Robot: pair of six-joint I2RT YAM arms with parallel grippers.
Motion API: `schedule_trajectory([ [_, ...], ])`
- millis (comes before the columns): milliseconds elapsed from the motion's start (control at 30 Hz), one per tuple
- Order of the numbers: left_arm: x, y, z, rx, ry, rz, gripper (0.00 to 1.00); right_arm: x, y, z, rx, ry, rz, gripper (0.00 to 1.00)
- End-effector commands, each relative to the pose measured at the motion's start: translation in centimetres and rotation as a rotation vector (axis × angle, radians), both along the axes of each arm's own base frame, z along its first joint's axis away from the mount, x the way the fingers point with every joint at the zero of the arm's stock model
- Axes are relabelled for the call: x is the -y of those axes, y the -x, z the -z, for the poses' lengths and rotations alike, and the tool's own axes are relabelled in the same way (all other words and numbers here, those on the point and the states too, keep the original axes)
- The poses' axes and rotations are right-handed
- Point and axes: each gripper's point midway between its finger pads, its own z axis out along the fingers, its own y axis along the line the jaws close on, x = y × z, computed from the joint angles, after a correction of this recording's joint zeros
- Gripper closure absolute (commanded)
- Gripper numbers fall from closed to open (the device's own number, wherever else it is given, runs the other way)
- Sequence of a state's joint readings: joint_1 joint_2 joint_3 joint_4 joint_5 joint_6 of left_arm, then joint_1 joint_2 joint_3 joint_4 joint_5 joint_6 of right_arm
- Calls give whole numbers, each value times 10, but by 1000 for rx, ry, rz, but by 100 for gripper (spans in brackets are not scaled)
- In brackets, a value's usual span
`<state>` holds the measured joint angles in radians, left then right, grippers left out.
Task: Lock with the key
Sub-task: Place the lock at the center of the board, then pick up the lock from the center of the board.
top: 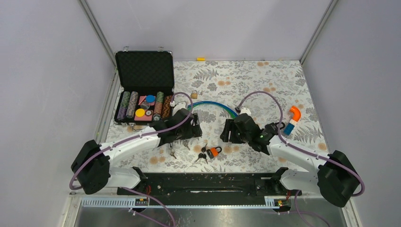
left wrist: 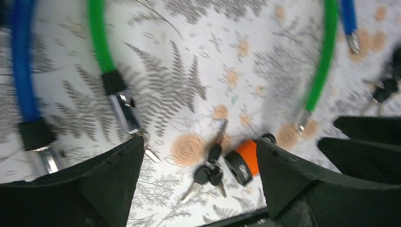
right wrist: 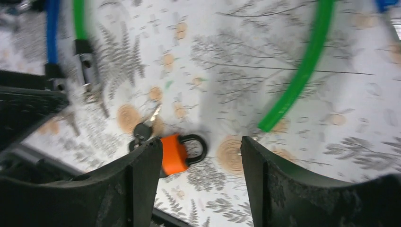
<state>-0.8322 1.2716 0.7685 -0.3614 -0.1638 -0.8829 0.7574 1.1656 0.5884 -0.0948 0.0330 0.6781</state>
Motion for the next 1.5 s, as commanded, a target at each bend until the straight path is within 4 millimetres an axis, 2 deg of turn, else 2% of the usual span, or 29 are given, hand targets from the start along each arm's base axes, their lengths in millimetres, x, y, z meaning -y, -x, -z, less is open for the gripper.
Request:
schedule_trajectory([
  [0, -49, -22, 7, 34, -307, -120, 9, 42, -26, -4, 68, 199, 180, 32],
  [100, -59, -35, 22, -17, -373, -155, 5, 53, -38, -5, 52, 281, 229, 33],
  [200, -57, -46, 38, -62, -364, -155, 8, 58, -48, -5, 37, 326, 254, 35],
  [300, -51, -60, 46, -77, -334, -149, 15, 58, -52, -2, 27, 332, 258, 36],
  [433, -53, -73, 54, -100, -336, -170, 29, 58, -54, 2, 11, 334, 255, 36],
  [500, -54, -78, 56, -105, -340, -180, 32, 58, -54, 5, 1, 335, 253, 36],
  [633, -52, -83, 61, -105, -338, -181, 36, 58, -54, 12, -28, 334, 253, 37],
  [733, -51, -87, 67, -112, -352, -170, 45, 59, -54, 15, -41, 330, 258, 38],
  [867, -59, -88, 79, -144, -421, -164, 51, 58, -52, 16, -56, 317, 258, 38],
  [967, -63, -87, 84, -152, -441, -160, 63, 56, -52, 15, -62, 302, 259, 39],
  [1000, -64, -86, 84, -152, -444, -159, 71, 55, -52, 14, -62, 298, 260, 39],
  [1100, -67, -86, 82, -140, -456, -155, 95, 49, -53, 7, -54, 281, 223, 40],
  [1133, -68, -86, 79, -131, -461, -139, 100, 47, -54, 3, -45, 269, 220, 39],
  [1300, -73, -93, 50, -52, -488, -97, 100, 32, -60, -6, -22, 212, 178, 37],
  [1467, -70, -102, -4, 93, -415, -95, 100, 30, -64, -2, -45, 209, 216, 37],
])
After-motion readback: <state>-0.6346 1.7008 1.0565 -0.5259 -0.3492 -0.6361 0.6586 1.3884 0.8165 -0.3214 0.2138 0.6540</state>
